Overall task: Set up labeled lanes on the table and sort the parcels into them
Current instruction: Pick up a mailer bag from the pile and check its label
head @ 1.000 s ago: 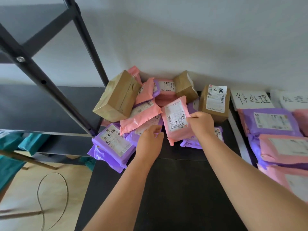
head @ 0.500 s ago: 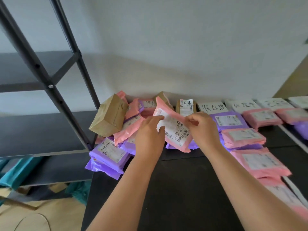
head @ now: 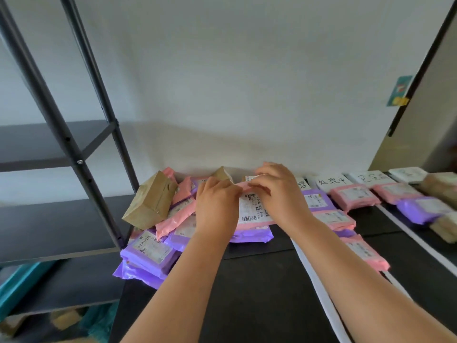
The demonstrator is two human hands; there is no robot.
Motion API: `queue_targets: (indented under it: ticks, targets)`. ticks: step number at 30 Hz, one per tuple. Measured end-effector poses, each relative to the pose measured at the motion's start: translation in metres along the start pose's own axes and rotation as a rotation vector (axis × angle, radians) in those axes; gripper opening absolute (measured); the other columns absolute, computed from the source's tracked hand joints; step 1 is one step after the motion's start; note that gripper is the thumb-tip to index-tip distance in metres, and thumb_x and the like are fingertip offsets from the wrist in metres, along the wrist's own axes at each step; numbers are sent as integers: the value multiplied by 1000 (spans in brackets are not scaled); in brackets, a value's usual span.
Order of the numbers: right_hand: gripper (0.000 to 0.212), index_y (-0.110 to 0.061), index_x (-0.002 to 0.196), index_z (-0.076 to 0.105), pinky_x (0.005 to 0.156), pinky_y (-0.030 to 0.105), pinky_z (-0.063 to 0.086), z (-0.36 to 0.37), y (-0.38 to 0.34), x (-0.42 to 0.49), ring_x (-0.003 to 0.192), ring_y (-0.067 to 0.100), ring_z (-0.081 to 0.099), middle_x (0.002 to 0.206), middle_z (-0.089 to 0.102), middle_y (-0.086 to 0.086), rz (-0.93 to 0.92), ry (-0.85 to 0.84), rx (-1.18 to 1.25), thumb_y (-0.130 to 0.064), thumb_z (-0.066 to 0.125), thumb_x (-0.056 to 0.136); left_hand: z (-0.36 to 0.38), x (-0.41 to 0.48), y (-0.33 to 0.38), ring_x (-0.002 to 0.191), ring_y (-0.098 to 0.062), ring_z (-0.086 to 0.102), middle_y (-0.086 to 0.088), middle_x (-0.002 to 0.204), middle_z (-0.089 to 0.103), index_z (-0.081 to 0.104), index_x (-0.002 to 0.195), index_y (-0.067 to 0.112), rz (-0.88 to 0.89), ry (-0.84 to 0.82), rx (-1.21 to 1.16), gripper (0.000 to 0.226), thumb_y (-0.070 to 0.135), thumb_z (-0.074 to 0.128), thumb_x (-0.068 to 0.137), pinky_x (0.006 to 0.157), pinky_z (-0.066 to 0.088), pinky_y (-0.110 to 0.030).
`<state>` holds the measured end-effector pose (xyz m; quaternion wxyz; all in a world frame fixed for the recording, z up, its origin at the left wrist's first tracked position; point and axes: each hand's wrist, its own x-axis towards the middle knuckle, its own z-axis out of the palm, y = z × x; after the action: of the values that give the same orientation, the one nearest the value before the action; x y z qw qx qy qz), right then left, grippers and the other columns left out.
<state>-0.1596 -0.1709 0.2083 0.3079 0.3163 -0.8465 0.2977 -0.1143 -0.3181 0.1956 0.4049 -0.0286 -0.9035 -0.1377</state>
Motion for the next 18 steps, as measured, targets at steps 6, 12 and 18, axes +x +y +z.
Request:
queue_targets:
  ticks: [6, 12, 18]
  targets:
    - [32, -13, 120, 68, 98, 43, 48, -36, 12, -6, 114, 24, 56, 121, 63, 5, 174, 156, 34, -7, 69, 89, -3, 4, 27, 59, -29, 59, -3, 60, 66, 77, 70, 12, -123, 38, -107, 9, 12, 70, 75, 51, 46, -31]
    - [60, -23, 147, 40, 98, 30, 38, -47, 8, -33, 129, 14, 45, 139, 49, -3, 649, 2, 299, -34, 65, 94, -26, -1, 45, 82, -20, 60, 5, 87, 66, 72, 106, 14, -534, 38, -288, 16, 17, 58, 98, 66, 46, -32]
    - [29, -30, 122, 62, 80, 18, 45, -56, -10, -34, 109, 5, 60, 113, 65, -17, 672, -94, 461, -40, 61, 95, -46, 2, 56, 80, -12, 63, 12, 84, 66, 71, 108, 17, -719, 21, -521, 17, 24, 59, 97, 71, 54, -31]
